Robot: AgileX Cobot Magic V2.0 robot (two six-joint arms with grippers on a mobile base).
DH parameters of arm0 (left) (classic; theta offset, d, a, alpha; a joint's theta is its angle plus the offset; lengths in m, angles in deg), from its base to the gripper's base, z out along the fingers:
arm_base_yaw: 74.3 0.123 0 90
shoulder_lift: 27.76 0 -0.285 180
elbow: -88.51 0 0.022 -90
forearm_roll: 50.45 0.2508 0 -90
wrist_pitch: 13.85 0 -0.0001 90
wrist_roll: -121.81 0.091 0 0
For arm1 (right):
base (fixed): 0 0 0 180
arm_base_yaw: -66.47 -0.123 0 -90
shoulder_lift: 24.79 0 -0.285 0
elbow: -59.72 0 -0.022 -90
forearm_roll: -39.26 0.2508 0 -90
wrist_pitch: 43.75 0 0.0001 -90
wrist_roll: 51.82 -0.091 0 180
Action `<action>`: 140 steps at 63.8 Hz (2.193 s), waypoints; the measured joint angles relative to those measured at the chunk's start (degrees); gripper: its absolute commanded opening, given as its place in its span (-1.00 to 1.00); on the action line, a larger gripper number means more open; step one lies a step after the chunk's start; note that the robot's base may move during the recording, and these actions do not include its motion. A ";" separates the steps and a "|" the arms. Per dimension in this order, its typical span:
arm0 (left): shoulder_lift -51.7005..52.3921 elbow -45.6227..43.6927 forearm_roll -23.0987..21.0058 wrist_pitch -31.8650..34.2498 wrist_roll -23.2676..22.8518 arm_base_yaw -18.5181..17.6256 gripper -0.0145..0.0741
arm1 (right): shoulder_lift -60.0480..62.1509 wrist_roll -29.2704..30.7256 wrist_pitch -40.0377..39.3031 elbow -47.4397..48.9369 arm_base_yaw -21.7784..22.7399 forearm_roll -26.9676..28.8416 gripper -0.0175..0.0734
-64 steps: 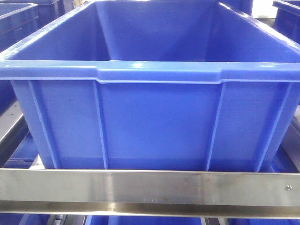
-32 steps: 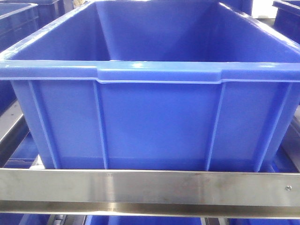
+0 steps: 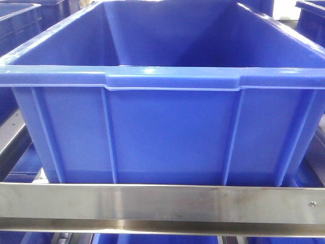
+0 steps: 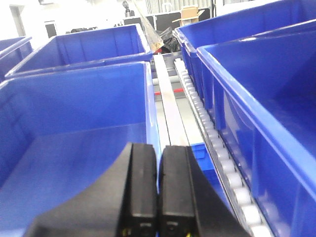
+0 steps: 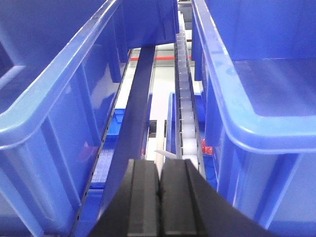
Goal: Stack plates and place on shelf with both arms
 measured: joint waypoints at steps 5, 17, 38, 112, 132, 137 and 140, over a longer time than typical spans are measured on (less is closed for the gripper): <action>1.46 1.95 -0.58 0.00 0.00 0.00 -0.49 | 0.00 0.00 0.00 0.00 0.00 0.00 -0.52; 4.40 5.67 -0.95 0.00 0.00 0.62 -0.49 | 0.00 0.04 0.00 0.00 0.00 0.00 -0.52; 10.01 10.71 -1.83 3.77 0.00 4.17 -0.49 | 0.00 0.04 0.00 0.00 0.00 0.00 -0.52; 10.71 10.71 -2.44 -0.64 -1.66 4.17 -0.49 | 0.00 0.04 0.10 0.00 0.00 0.00 -0.52; 10.71 10.71 -2.44 -0.60 -1.87 4.17 -0.49 | 0.00 0.04 0.10 0.00 0.00 0.00 -0.52; 10.71 10.71 -2.44 -0.60 -1.87 4.17 -0.49 | 0.00 0.04 0.10 0.00 0.00 0.00 -0.52; 10.71 10.71 -2.44 -0.51 -1.94 4.17 -0.49 | 0.00 0.04 0.10 0.00 0.00 0.00 -0.52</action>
